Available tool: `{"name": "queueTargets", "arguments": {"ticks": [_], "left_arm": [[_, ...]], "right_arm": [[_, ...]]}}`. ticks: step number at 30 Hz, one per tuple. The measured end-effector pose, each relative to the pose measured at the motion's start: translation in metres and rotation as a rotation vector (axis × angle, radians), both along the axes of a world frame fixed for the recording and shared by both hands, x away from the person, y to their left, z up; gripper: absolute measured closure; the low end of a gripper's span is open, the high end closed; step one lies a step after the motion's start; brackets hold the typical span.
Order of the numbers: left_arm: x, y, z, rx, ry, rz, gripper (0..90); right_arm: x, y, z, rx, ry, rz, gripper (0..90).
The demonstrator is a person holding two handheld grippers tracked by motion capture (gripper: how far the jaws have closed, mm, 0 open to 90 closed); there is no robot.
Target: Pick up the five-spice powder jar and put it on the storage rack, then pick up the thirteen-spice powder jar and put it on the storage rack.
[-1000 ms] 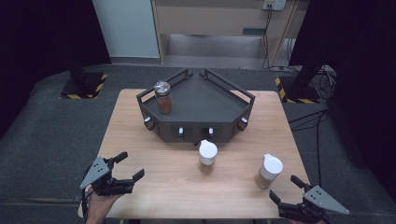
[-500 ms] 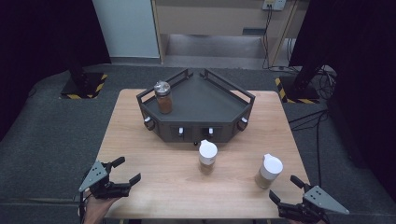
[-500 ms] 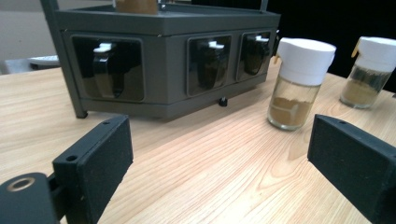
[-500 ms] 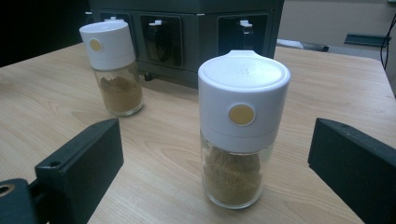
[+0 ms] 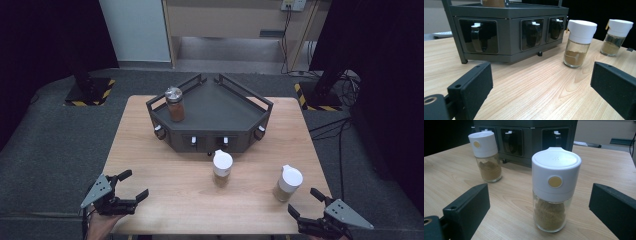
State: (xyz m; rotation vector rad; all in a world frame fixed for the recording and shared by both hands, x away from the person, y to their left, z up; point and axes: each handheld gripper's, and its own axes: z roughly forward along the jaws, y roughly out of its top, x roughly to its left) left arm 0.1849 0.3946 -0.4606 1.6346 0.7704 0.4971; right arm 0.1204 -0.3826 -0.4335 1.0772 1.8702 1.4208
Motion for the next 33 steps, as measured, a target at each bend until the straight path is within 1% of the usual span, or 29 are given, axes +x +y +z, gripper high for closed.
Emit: {"name": "queueTargets", "arguments": {"ticks": [3,10,14,17,26,31,33], "left_arm": [[0.0009,-0.0006,0.0001,0.004,0.003,-0.011,3.1],[0.0023,0.0016,-0.0023,-0.018,-0.004,-0.028,3.1],[0.0017,0.0013,-0.0019,-0.013,-0.009,-0.033,3.0],[0.0026,0.0011,-0.0017,-0.011,-0.004,-0.036,2.9],[0.0043,-0.0004,-0.0017,-0.006,-0.002,-0.055,2.8],[0.0044,-0.0003,-0.0018,-0.007,-0.001,-0.053,2.6],[0.0048,0.0002,-0.0021,-0.010,0.006,-0.054,2.5]], "right_arm": [[0.0000,0.0001,0.0001,0.000,0.000,0.001,3.3],[-0.0002,0.0002,0.0001,0.001,-0.001,-0.001,3.2],[-0.0005,0.0005,0.0002,0.001,-0.001,-0.003,3.1],[-0.0007,0.0010,0.0000,0.003,-0.002,-0.007,3.0],[-0.0027,-0.0019,0.0000,0.028,-0.009,-0.016,3.5],[-0.0051,-0.0011,0.0037,0.033,-0.014,-0.029,3.5],[-0.0067,-0.0017,0.0052,0.051,-0.023,-0.030,3.7]]}}
